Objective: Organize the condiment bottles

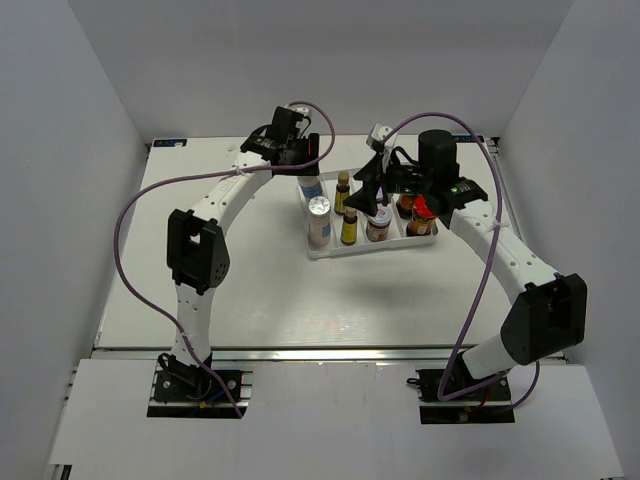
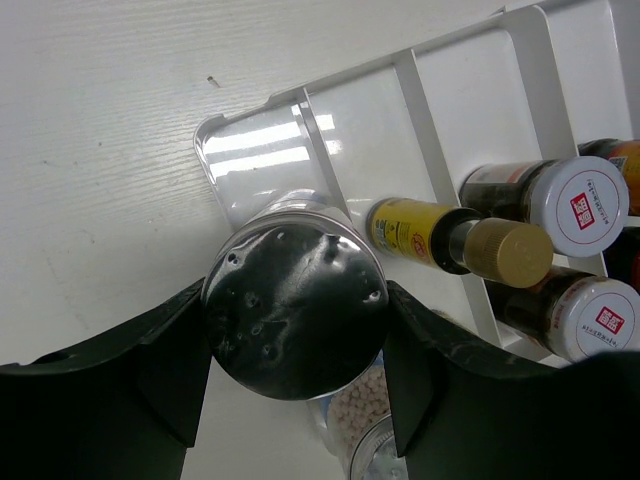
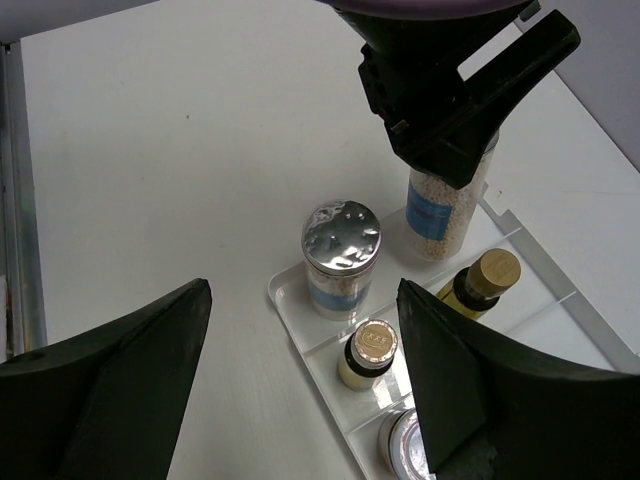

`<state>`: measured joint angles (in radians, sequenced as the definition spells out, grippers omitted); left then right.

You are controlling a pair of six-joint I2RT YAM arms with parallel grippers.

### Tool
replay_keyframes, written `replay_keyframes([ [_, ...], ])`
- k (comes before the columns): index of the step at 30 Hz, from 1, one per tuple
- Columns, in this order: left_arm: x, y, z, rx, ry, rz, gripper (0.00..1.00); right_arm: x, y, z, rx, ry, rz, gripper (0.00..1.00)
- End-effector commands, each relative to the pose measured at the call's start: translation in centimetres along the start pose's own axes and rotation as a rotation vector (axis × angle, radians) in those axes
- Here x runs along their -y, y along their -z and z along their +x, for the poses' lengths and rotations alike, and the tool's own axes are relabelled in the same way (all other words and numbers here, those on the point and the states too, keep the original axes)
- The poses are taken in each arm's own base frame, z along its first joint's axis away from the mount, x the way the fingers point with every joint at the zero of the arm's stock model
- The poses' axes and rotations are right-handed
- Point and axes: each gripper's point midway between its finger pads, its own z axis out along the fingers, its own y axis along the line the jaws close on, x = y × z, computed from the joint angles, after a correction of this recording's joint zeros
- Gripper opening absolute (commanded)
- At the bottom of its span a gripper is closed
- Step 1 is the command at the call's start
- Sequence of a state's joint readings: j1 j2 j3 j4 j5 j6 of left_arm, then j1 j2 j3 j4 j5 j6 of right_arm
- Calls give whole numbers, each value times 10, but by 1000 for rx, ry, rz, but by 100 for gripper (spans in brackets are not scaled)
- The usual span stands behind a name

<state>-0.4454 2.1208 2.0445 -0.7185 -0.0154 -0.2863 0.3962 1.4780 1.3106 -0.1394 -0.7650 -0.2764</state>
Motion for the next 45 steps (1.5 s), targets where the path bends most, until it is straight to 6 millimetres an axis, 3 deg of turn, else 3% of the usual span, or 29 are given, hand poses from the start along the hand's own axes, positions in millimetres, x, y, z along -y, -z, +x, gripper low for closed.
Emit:
replay_keyframes([
  [1, 14, 14, -25, 81, -23, 32, 20, -1, 8, -17, 43, 37, 10, 80],
  [4, 14, 8, -16, 61, -45, 3, 24, 1, 9, -17, 42, 36, 14, 81],
  [5, 13, 6, -13, 54, -48, -1, 34, 2, 10, -16, 43, 35, 16, 82],
  [7, 15, 4, -10, 48, -57, -7, 42, 4, 10, -15, 41, 35, 20, 83],
  [8, 15, 3, -9, 45, -55, -8, 52, 4, 10, -14, 39, 31, 18, 83],
  [14, 17, 2, -7, 41, -56, -9, 79, 9, 13, -15, 43, 32, 29, 84],
  [18, 18, 4, -10, 49, -54, -11, 87, 11, 14, -15, 44, 30, 35, 84],
  [23, 23, 21, -32, 103, -45, 1, 94, 13, 16, -16, 39, 27, 50, 85],
  [28, 29, 68, -70, 207, -22, 1, 98, 29, 21, -17, 6, -22, 156, 89],
  [29, 28, 78, -79, 239, -10, -5, 98, 41, 25, -15, -13, -56, 238, 89],
  [30, 30, 100, -91, 285, -4, 6, 98, 50, 28, -21, -17, -66, 281, 89],
  [32, 32, 120, -99, 327, 10, 24, 98, 68, 38, -11, -88, -130, 405, 89],
  [33, 37, 146, -108, 372, 14, 55, 98, 78, 41, -21, -91, -133, 445, 89],
  [35, 37, 154, -100, 377, 22, 78, 98, 87, 51, -13, -163, -152, 510, 89],
  [36, 41, 162, -97, 380, 21, 107, 98, 92, 54, -23, -162, -144, 532, 89],
  [37, 43, 185, -99, 415, 20, 132, 98, 97, 60, -23, -177, -145, 571, 89],
  [38, 44, 192, -98, 432, 21, 145, 98, 99, 63, -25, -183, -144, 592, 89],
  [39, 40, 186, -83, 403, 24, 139, 98, 100, 67, -28, -182, -137, 611, 89],
  [40, 41, 207, -84, 436, 24, 158, 98, 101, 70, -30, -180, -129, 625, 89],
  [42, 35, 209, -71, 430, 25, 148, 98, 102, 79, -38, -166, -89, 659, 90],
  [44, 31, 229, -70, 467, 22, 144, 98, 101, 83, -39, -153, -77, 675, 89],
  [45, 29, 231, -68, 468, 17, 138, 98, 98, 88, -52, -109, -51, 681, 90],
])
